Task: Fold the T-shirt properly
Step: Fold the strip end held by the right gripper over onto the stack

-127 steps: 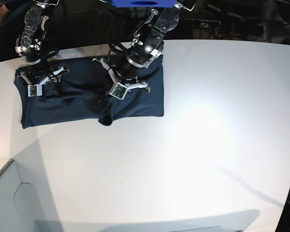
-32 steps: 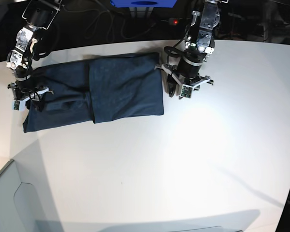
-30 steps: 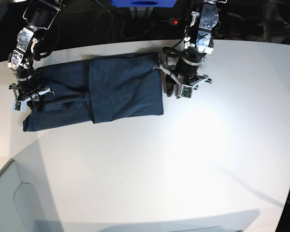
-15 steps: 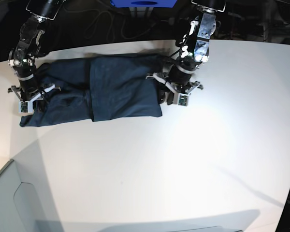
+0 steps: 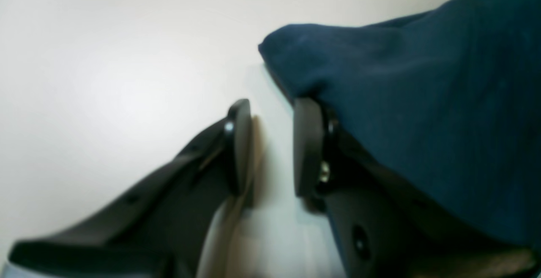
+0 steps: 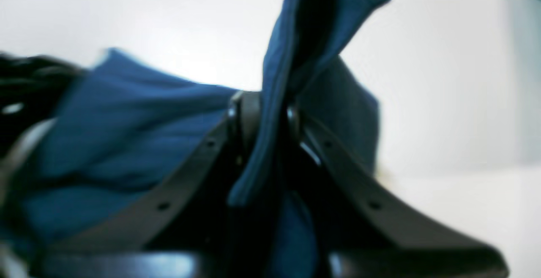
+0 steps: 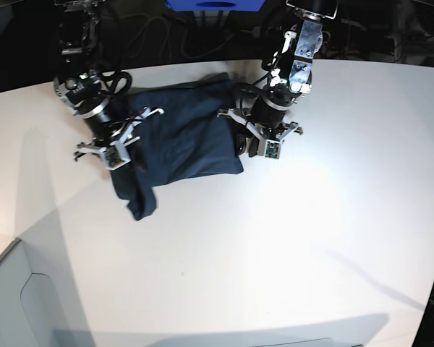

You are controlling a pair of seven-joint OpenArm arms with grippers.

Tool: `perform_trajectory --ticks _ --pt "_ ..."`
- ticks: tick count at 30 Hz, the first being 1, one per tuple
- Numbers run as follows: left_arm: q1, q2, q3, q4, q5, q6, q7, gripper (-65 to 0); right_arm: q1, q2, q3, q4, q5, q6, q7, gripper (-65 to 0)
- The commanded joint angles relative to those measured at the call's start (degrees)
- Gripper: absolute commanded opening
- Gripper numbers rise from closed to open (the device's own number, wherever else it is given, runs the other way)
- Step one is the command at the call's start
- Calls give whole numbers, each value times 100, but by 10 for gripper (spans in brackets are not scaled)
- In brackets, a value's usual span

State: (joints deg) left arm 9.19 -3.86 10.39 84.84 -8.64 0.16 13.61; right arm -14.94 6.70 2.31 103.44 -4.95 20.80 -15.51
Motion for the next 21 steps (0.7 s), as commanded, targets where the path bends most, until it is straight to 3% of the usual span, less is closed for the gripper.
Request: perform_trajectory --ticks 1,10,21 --pt "-27 -5 -6 92 -19 -21 -81 -478 57 29 -121 78 69 -27 184 -650" --pt "17 -5 -15 110 7 -3 -81 -479 426 20 -1140 -616 69 -36 184 -650" --pt "8 -5 -15 127 16 14 -81 -478 804 20 -1554 -1364 69 -36 184 -650"
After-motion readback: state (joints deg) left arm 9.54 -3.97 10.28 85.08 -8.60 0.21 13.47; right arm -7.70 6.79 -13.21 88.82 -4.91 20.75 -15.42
